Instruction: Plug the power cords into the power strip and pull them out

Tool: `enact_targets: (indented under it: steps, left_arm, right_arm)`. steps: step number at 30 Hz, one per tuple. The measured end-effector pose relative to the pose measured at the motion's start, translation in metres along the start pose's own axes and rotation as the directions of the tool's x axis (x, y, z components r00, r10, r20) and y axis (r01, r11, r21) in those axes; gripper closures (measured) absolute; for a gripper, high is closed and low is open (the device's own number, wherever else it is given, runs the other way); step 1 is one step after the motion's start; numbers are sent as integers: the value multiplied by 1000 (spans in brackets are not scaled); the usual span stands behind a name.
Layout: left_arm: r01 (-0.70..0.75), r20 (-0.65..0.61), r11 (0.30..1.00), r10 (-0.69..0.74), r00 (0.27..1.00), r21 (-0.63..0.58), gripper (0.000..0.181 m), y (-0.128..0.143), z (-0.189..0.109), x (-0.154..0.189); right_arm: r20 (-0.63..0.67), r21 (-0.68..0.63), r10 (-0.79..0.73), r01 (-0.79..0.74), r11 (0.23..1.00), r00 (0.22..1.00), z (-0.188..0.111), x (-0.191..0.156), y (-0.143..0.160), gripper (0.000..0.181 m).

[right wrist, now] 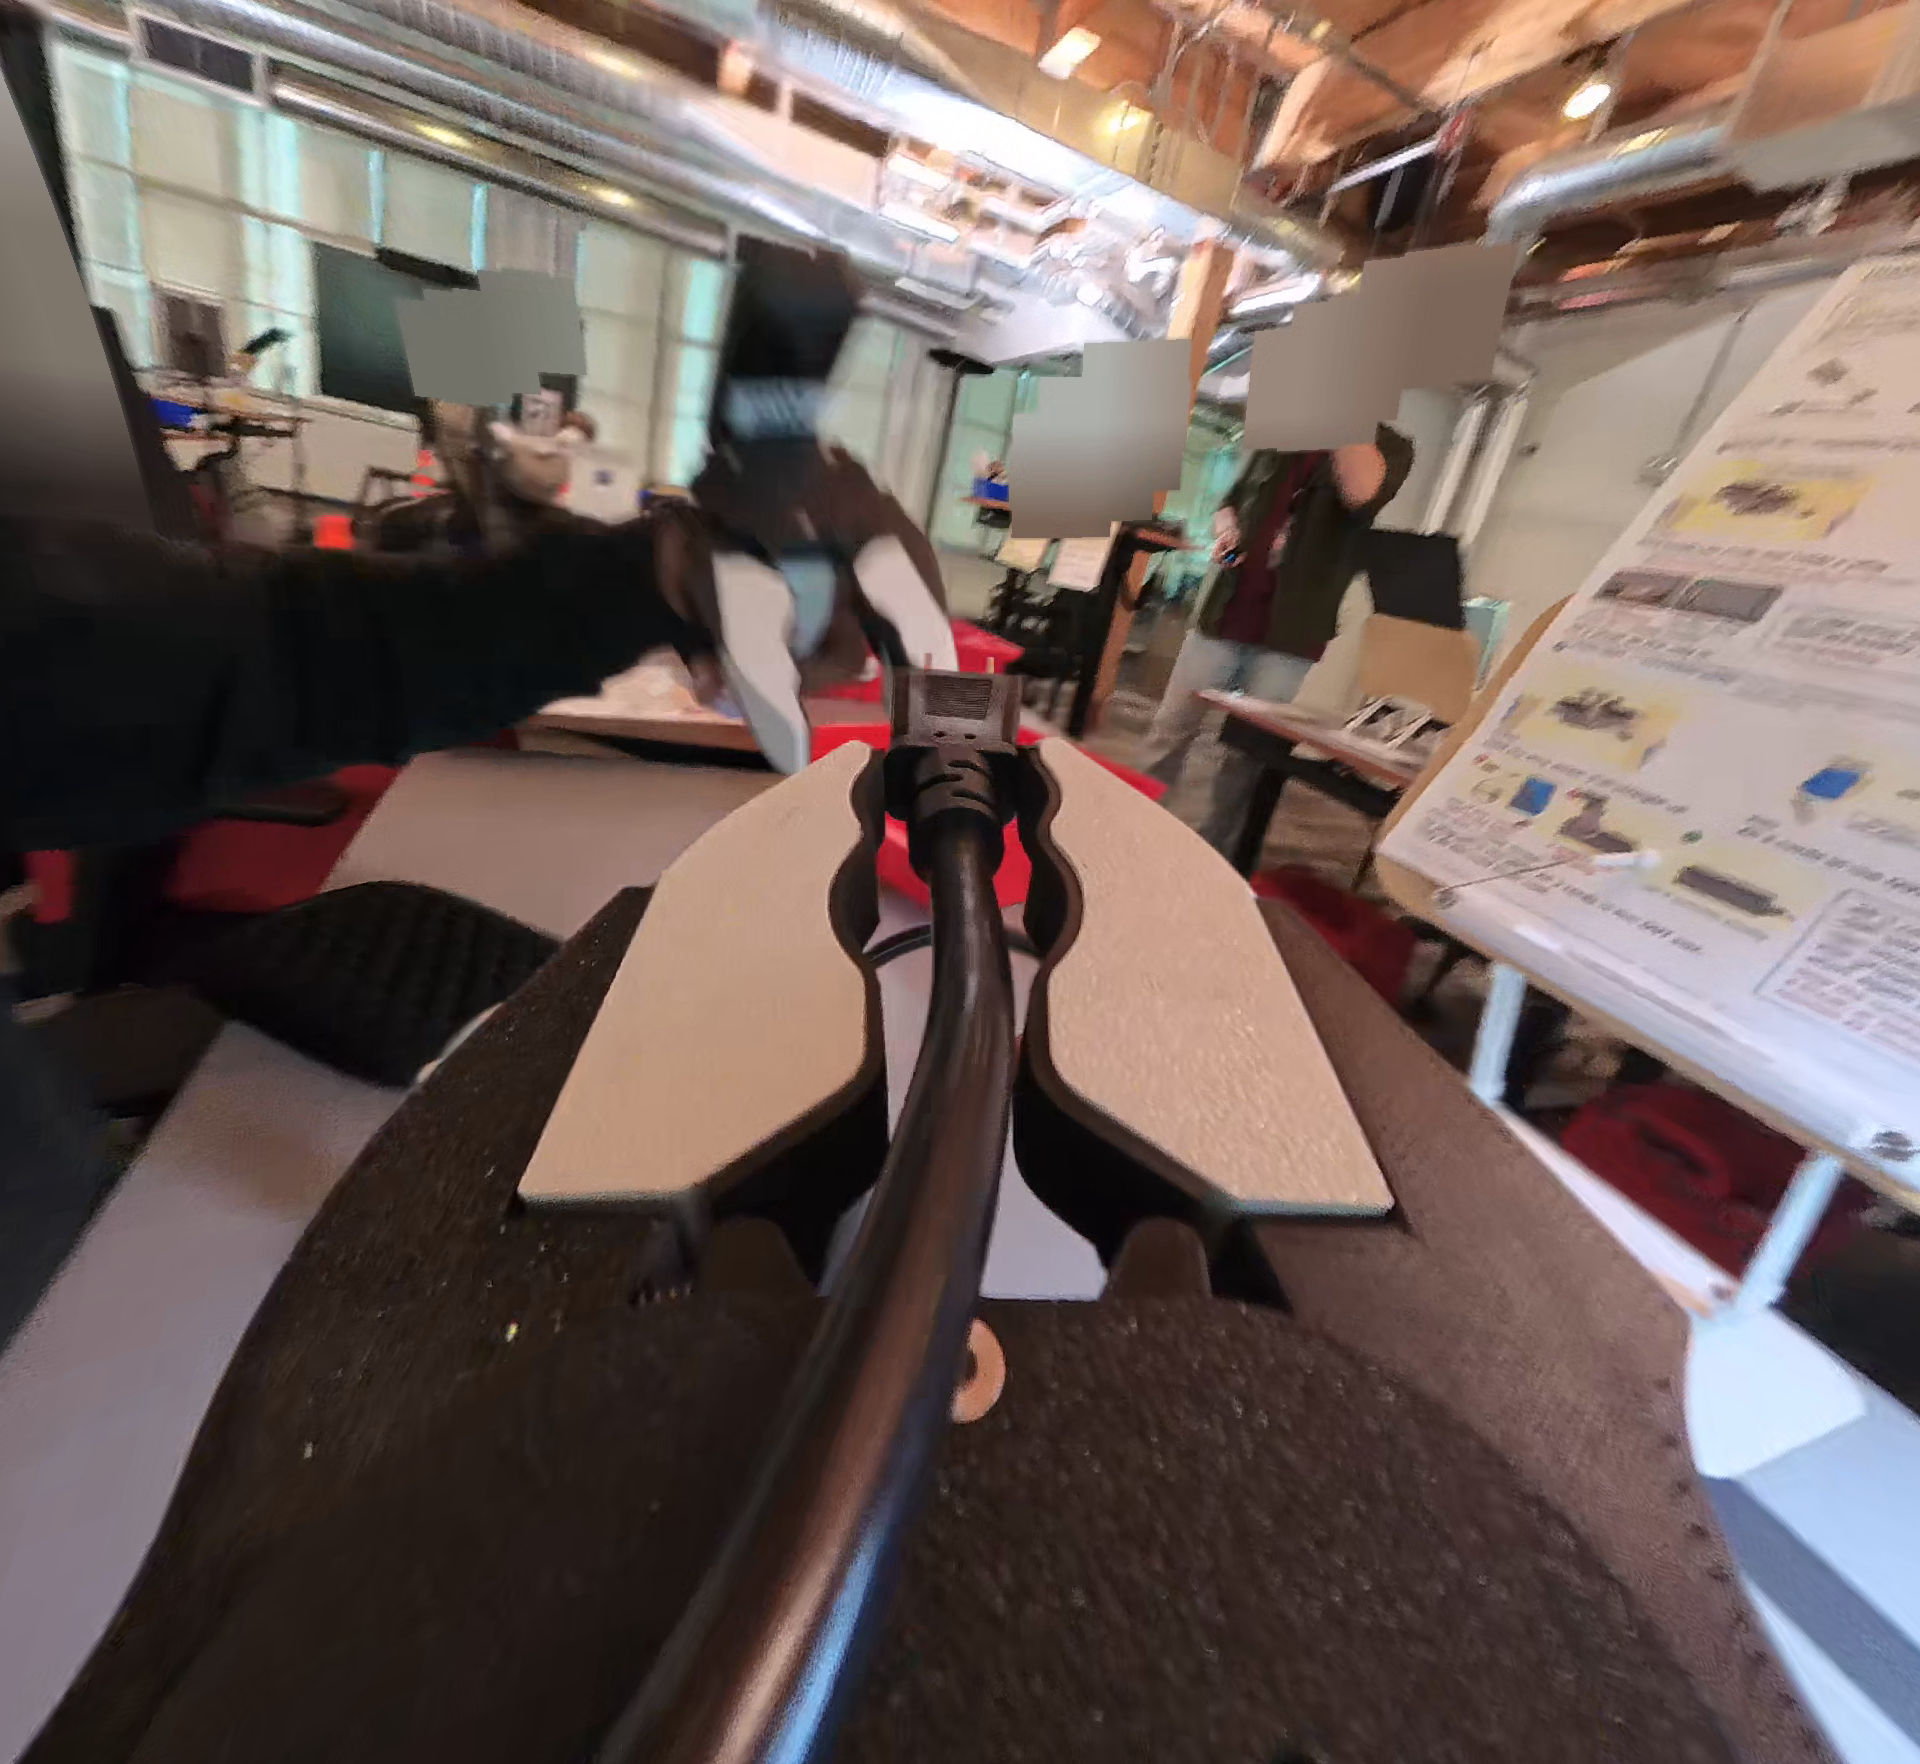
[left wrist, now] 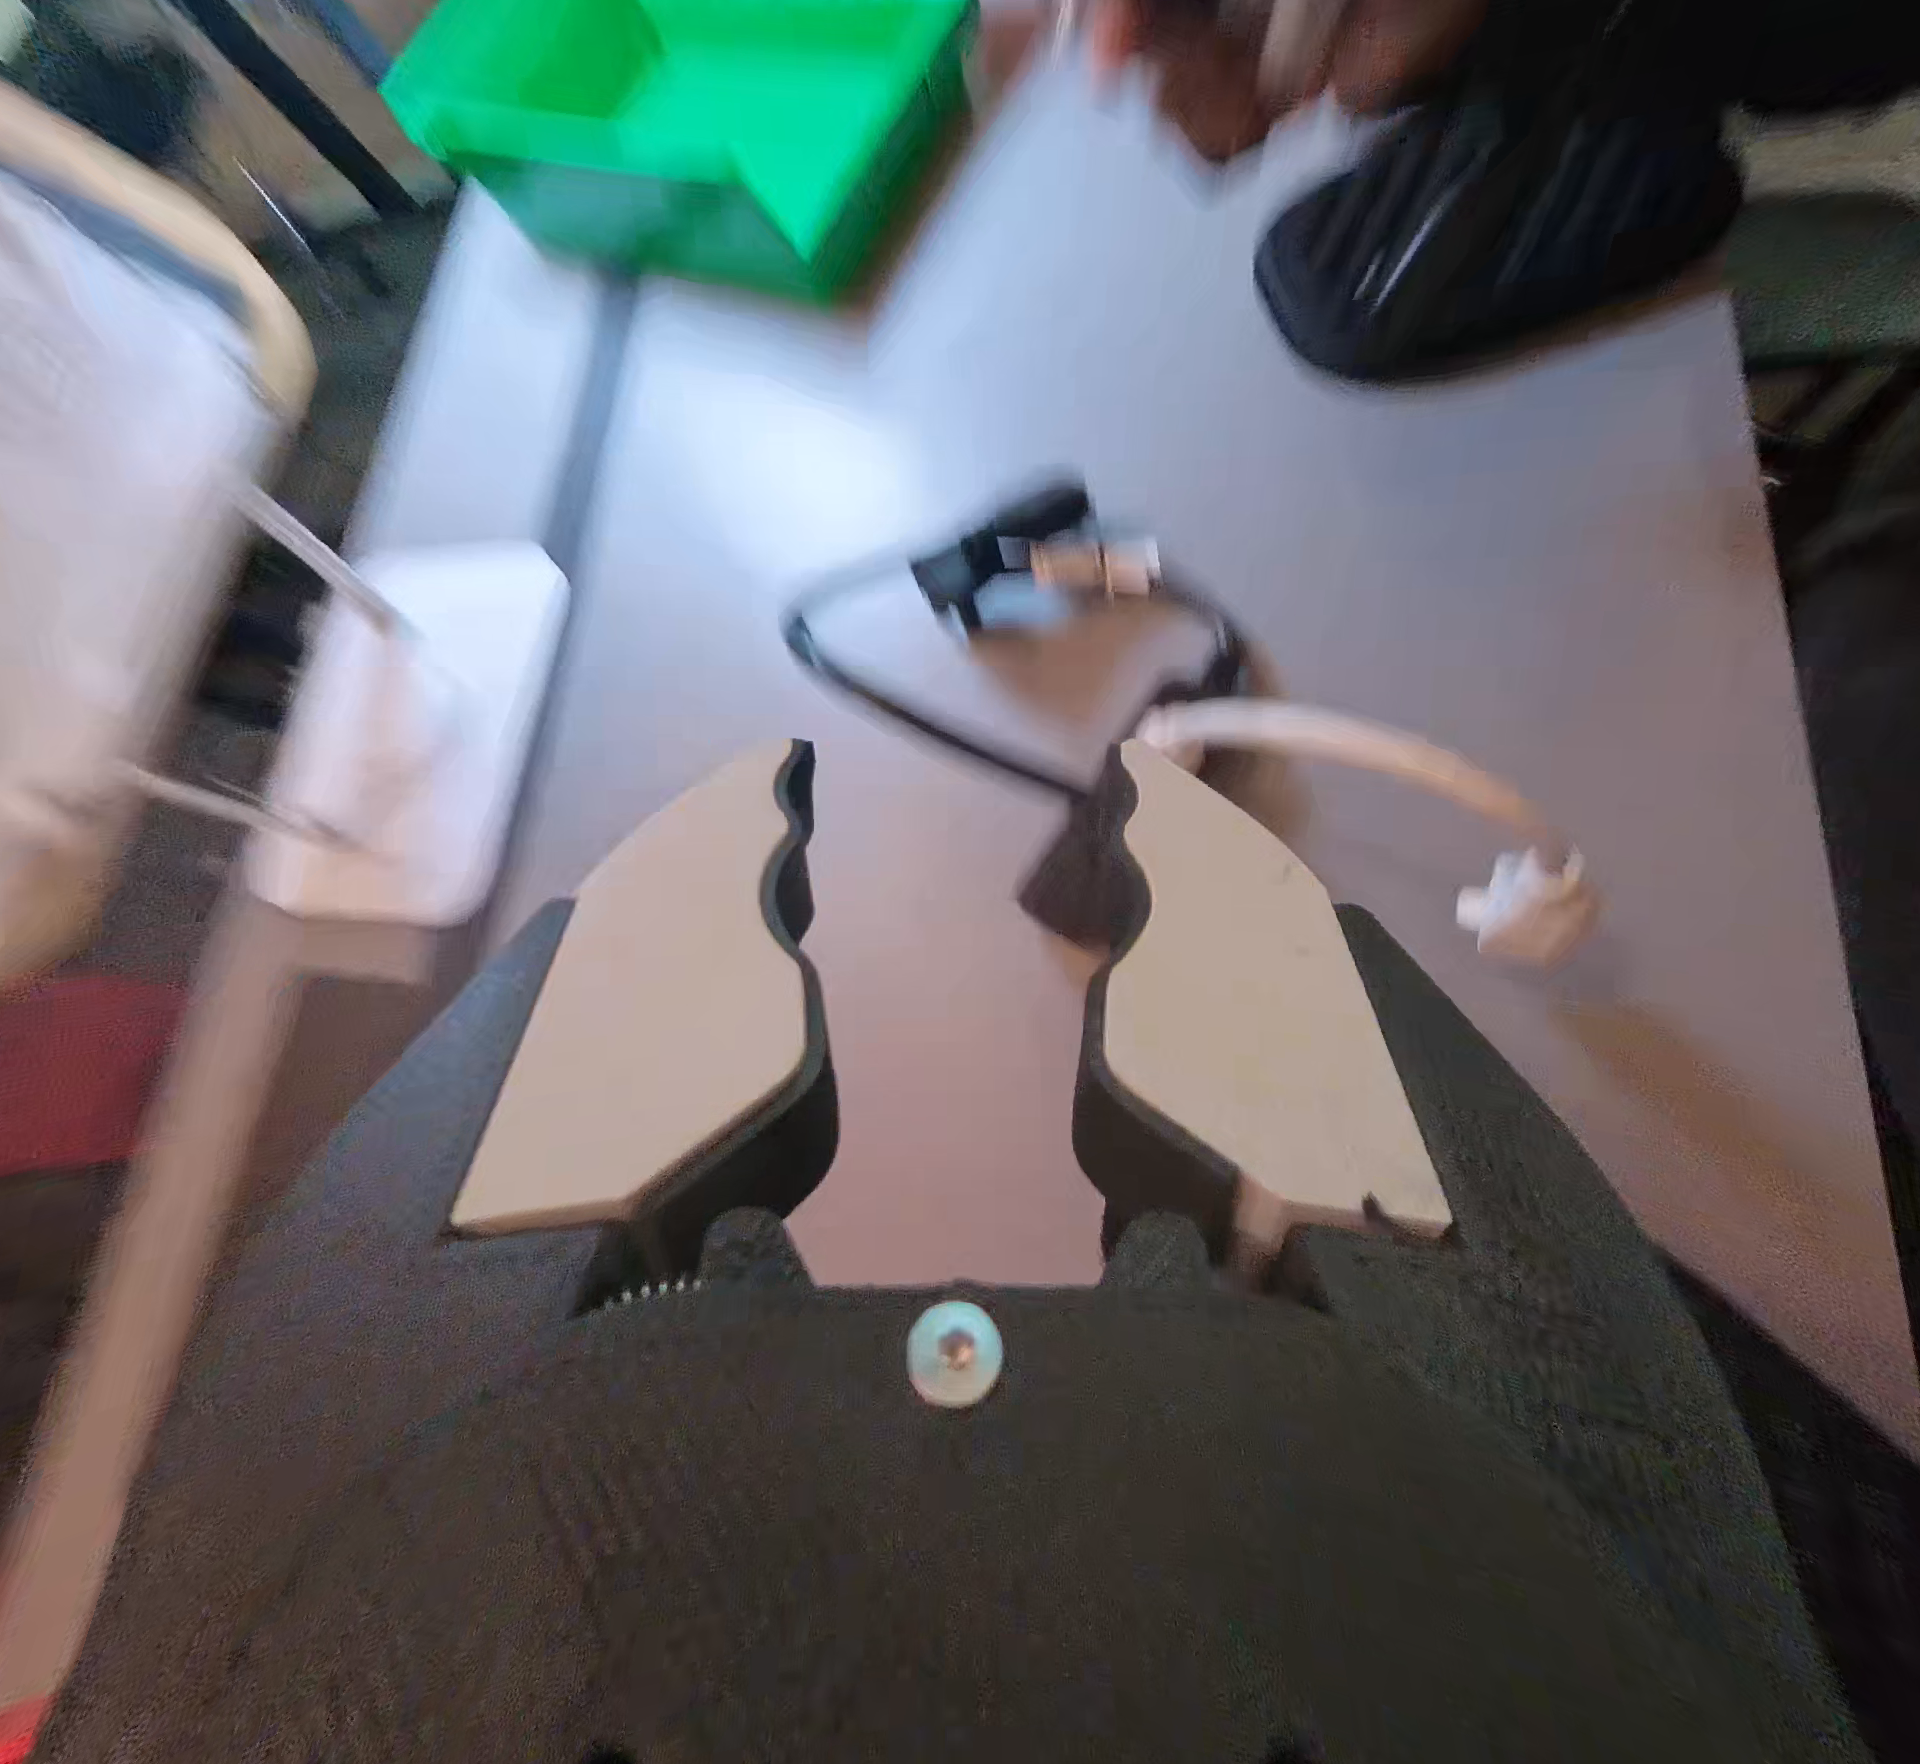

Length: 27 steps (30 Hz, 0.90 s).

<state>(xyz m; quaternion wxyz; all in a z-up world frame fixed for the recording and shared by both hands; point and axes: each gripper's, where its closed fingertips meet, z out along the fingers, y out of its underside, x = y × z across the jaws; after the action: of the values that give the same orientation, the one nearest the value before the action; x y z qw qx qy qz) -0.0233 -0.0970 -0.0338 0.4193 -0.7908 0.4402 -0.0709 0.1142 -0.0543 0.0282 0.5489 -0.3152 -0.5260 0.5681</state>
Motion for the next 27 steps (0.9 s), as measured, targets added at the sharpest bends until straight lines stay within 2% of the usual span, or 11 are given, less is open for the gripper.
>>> enact_targets:
  steps: [2,3,4,6,9,11,13,16,19,24,27]
  left_arm:
    - [59,-88,994,-67,994,-90,126,72,37,13]
    - [58,-113,990,-73,991,-132,124,100,54,20]
    - [42,-137,987,-63,989,-156,121,119,70,27]
    - [15,-162,990,-38,986,-140,118,135,96,33]
    - [-24,-247,998,7,969,-66,113,132,123,42]
    - [-60,-282,996,40,959,-60,119,132,134,48]
    - [-61,-283,998,49,958,-35,133,132,138,51]
    - [20,-270,999,-28,962,-31,133,135,131,58]
    - [63,-231,998,-66,971,-19,133,129,107,58]
    - [87,-216,986,-56,975,139,136,80,61,61]
    - [60,-190,986,-29,981,159,137,60,53,69]
  right_arm:
    - [67,-74,62,-57,996,996,5,-11,8,157]
    - [92,-100,85,-76,992,992,11,-16,10,157]
    - [129,-126,124,-108,986,984,18,-23,11,157]
    - [179,-156,195,-168,973,964,37,-36,10,157]
    - [254,-207,267,-217,954,930,75,-58,7,157]
    - [299,-238,311,-245,940,902,103,-71,6,157]
    - [349,-238,351,-281,930,869,126,-79,4,157]
    - [369,-237,355,-282,930,859,143,-77,10,157]
    - [354,-262,356,-274,925,865,144,-69,18,157]
    - [288,-361,328,-215,907,900,124,-62,32,157]
    - [249,-484,315,-164,860,916,103,-66,46,157]
